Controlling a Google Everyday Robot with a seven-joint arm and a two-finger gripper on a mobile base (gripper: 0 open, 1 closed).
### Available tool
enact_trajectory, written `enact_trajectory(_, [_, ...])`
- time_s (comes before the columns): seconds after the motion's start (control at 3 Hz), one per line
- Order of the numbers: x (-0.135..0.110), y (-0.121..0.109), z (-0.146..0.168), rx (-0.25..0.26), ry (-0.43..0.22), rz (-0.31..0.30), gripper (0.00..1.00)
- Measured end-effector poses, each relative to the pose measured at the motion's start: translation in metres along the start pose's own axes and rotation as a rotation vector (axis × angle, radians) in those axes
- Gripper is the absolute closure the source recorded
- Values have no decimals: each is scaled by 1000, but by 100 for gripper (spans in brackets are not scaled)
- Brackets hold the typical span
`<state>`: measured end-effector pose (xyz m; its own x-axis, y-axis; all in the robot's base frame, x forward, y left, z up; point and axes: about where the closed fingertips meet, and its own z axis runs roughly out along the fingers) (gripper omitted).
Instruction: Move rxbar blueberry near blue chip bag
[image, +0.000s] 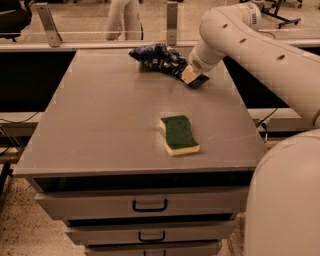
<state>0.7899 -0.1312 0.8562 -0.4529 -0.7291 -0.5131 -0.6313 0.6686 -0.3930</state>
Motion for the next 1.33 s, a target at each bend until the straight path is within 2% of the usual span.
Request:
enact_trajectory(0.33, [-10,-1,1,-3,-12,-17,7])
enact_trajectory(0.67, [-20,-6,-8,10,-28,-34,0])
enact_trajectory(1.0, [-35,-9,-30,26,-59,-57,0])
enact_trajectory(1.33, [-42,-14,-73,21,-145,-60,0])
